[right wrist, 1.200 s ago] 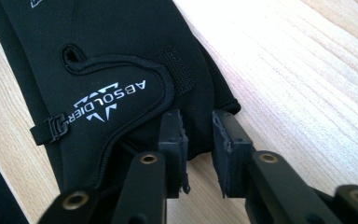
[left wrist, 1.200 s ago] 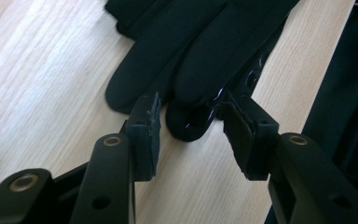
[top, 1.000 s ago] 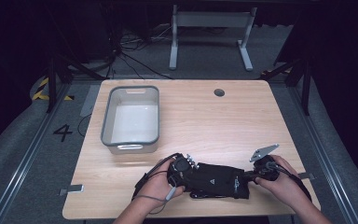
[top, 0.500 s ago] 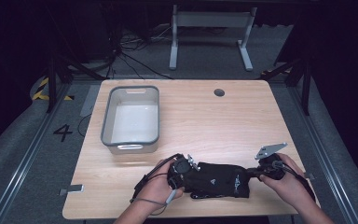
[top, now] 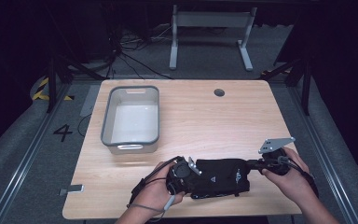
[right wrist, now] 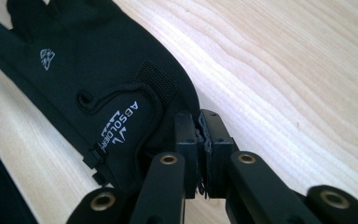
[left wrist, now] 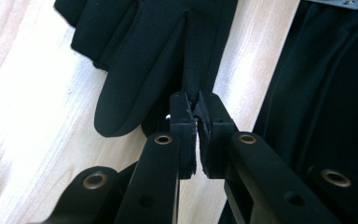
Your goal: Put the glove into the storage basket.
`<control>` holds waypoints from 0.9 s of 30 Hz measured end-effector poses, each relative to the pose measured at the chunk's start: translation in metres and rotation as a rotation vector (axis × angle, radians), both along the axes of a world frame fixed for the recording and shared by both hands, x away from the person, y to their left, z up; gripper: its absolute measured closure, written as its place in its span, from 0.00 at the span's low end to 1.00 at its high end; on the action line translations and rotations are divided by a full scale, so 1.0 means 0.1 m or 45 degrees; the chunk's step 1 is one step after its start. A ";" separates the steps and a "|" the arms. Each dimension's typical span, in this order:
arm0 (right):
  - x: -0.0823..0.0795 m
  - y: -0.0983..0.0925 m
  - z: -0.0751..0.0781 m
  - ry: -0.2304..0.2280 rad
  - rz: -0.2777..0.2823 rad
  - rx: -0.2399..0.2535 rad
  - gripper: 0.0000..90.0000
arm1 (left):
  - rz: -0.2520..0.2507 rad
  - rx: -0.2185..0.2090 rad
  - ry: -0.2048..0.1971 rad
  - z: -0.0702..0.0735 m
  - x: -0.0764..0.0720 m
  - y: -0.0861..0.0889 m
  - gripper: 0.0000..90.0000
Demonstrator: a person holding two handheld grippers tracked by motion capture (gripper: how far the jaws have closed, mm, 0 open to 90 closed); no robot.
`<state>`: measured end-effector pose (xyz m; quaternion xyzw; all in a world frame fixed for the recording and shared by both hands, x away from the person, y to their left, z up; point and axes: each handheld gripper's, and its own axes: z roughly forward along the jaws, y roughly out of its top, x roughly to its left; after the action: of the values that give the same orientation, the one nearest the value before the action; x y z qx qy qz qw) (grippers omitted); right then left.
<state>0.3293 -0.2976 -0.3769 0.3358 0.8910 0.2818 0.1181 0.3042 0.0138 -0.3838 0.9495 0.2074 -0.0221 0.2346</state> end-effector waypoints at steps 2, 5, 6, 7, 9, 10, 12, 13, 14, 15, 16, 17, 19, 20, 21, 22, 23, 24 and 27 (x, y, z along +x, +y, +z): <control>0.03 0.02 -0.01 -0.001 0.002 -0.001 0.97 | -0.014 0.002 0.008 -0.01 -0.02 -0.01 0.95; 0.05 0.02 -0.03 0.005 0.005 -0.003 0.97 | -0.026 0.005 0.020 -0.02 -0.04 -0.03 0.95; 0.06 0.02 -0.04 0.010 0.002 -0.004 0.97 | -0.031 0.008 0.020 -0.02 -0.04 -0.03 0.95; 0.07 0.03 -0.06 0.020 0.001 -0.005 0.97 | -0.033 0.019 0.020 -0.03 -0.04 -0.03 0.95; 0.07 0.03 -0.07 0.022 0.011 -0.006 0.97 | -0.033 0.030 0.037 -0.04 -0.04 -0.04 0.95; 0.07 0.03 -0.08 0.029 0.010 -0.009 0.97 | -0.033 0.030 0.038 -0.05 -0.04 -0.04 0.95; 0.07 0.03 -0.08 0.037 0.013 -0.012 0.97 | -0.038 0.032 0.042 -0.06 -0.04 -0.05 0.95; 0.06 0.03 -0.09 0.045 0.011 -0.010 0.97 | -0.049 0.040 0.047 -0.05 -0.04 -0.05 0.95; 0.06 0.03 -0.09 0.050 0.009 -0.011 0.97 | -0.047 0.032 0.047 -0.05 -0.05 -0.06 0.95; 0.06 0.03 -0.09 0.048 0.007 -0.013 0.97 | -0.053 0.030 0.049 -0.04 -0.06 -0.07 0.95; 0.06 0.03 -0.09 0.048 0.007 -0.013 0.97 | -0.053 0.030 0.049 -0.04 -0.06 -0.07 0.95; 0.05 0.02 -0.07 0.042 0.005 -0.024 0.97 | -0.064 0.028 0.045 -0.04 -0.07 -0.08 0.95; 0.05 0.02 -0.07 0.038 0.001 -0.025 0.97 | -0.067 0.028 0.045 -0.04 -0.07 -0.09 0.95; 0.05 0.02 -0.06 0.044 -0.004 -0.027 0.97 | -0.073 0.031 0.045 -0.05 -0.08 -0.10 0.95; 0.05 0.02 -0.07 0.041 0.000 -0.028 0.97 | -0.075 0.039 0.053 -0.06 -0.07 -0.11 0.95; 0.05 0.02 -0.08 0.045 -0.003 -0.031 0.97 | -0.074 0.040 0.057 -0.06 -0.07 -0.11 0.95; 0.05 0.02 -0.08 0.045 -0.003 -0.031 0.97 | -0.074 0.040 0.057 -0.06 -0.07 -0.11 0.95; 0.06 0.02 -0.09 0.052 -0.003 -0.033 0.97 | -0.074 0.038 0.057 -0.07 -0.06 -0.11 0.95; 0.08 0.03 -0.13 0.074 -0.006 -0.041 0.97 | -0.072 0.051 0.083 -0.13 -0.03 -0.11 0.95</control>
<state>0.3371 -0.2948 -0.3904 0.3440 0.8977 0.2571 0.0982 0.3016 0.0030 -0.3971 0.9583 0.1882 -0.0554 0.2080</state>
